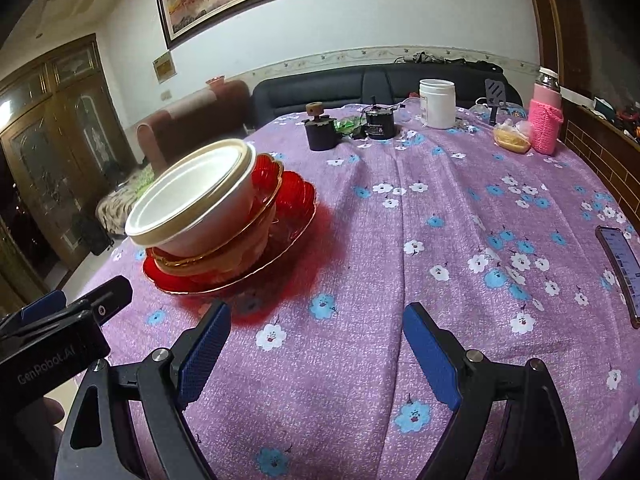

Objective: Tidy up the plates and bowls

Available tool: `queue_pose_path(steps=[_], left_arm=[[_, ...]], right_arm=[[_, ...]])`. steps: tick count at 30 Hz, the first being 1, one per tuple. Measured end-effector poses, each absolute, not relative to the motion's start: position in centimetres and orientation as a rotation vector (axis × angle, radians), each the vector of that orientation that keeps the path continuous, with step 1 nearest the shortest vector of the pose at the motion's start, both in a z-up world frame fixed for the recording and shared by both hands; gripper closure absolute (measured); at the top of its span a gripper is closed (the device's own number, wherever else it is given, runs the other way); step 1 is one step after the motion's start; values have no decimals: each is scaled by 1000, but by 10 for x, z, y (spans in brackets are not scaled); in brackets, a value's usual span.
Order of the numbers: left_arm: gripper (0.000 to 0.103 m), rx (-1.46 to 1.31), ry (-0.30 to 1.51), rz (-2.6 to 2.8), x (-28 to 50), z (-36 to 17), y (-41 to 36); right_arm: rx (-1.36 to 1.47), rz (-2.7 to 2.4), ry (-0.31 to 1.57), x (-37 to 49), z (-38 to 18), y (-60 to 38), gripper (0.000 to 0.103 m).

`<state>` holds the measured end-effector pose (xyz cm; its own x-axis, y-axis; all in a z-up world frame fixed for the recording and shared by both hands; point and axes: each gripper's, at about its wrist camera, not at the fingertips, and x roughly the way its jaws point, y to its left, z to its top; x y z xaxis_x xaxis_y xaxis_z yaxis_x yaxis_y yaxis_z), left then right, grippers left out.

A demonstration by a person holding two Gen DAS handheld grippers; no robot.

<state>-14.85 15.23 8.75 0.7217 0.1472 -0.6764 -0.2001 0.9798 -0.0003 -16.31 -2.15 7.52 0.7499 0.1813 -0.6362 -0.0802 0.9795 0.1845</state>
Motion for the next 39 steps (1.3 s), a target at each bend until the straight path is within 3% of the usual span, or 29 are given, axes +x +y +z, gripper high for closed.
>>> queue_pose_path(steps=[21,29,39], left_arm=[[2,-109,722,182,-158,87,166],[0,-123,519,239,-190,121,173],[0,-67,517,137,-178,150,167]], right_arm=[[78,174,723,-168,71,5,12],[62,181,711,-171,75,9,12],[74,199,684,-170,87,0,12]])
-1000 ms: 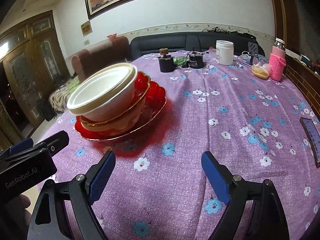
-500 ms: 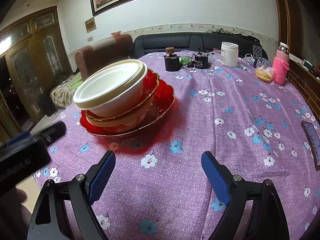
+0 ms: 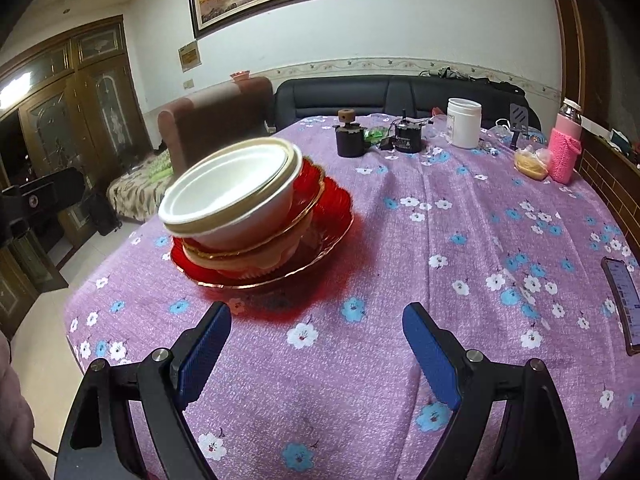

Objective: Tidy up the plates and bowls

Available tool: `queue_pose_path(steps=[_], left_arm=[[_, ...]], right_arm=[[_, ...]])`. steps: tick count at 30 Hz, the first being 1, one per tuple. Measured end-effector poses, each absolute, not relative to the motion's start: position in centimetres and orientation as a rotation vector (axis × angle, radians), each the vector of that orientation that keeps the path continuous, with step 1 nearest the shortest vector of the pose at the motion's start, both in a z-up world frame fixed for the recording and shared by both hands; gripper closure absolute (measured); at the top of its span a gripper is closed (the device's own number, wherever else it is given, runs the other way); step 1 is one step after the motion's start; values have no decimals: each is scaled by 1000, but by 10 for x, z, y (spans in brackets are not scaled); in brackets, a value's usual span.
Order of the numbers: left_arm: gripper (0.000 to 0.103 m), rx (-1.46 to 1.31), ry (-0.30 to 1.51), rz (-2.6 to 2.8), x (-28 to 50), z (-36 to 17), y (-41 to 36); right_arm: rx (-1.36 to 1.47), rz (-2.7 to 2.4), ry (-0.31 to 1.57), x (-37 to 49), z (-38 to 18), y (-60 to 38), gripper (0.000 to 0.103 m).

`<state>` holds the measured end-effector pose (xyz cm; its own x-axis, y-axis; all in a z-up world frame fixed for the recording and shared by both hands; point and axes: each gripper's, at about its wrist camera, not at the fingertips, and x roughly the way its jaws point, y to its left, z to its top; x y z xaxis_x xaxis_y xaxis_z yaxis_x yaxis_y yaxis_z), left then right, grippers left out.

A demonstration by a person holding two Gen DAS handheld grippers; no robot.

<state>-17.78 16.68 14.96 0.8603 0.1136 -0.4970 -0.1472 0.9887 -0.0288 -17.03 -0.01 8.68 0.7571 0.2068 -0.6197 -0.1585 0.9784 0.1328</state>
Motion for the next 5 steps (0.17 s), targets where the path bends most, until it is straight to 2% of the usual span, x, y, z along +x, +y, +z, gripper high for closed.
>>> queue_pose_path(steps=[5], left_arm=[[0,-39,559,67,-163,154,138]], right_arm=[[155,203,701,-165,93,-30,12]])
